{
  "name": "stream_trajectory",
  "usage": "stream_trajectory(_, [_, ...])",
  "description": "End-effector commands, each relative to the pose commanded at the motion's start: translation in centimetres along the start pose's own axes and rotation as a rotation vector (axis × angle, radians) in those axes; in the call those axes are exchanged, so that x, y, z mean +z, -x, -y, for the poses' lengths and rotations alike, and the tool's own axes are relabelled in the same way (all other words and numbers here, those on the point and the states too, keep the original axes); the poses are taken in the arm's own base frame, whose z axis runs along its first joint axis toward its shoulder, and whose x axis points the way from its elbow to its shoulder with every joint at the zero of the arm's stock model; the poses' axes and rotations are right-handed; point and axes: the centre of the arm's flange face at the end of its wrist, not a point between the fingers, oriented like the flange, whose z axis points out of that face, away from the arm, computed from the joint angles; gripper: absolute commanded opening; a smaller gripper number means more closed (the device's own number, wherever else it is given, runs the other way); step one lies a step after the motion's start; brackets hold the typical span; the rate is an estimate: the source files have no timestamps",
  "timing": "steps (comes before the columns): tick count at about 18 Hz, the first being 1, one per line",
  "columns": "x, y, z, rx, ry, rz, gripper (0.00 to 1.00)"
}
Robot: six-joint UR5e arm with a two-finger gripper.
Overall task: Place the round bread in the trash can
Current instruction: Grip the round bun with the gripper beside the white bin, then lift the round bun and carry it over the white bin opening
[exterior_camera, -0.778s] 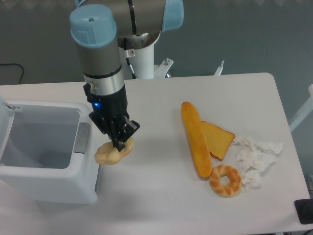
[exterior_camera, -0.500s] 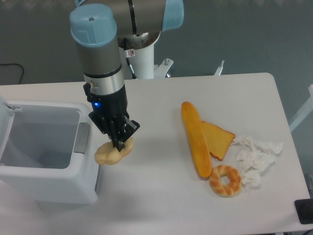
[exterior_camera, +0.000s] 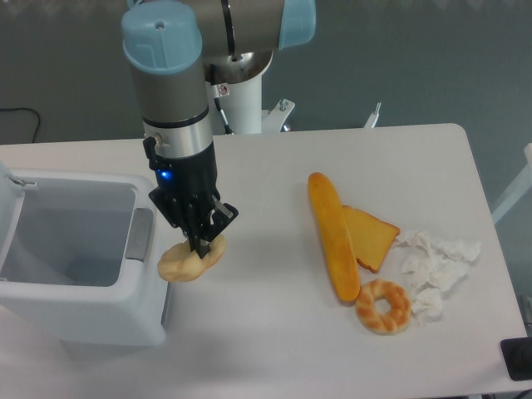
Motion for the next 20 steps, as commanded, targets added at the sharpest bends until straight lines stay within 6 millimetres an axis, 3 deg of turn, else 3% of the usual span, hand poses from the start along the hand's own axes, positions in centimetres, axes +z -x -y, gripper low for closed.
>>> stream_trajectory(8, [-1.3,1.0,0.6,-0.161,-0.061,-0.028,0.06])
stream_trajectory(12, [-4.0,2.1,-0.1,-0.209,-0.113,-0.034,0.06])
stream_trajectory(14, [-6.1,1.7,-0.1,-0.206,-0.153,-0.044,0.06])
stream_trajectory(20, [-7.9,-0.7,0.3,-0.323,-0.208,-0.137,0.06])
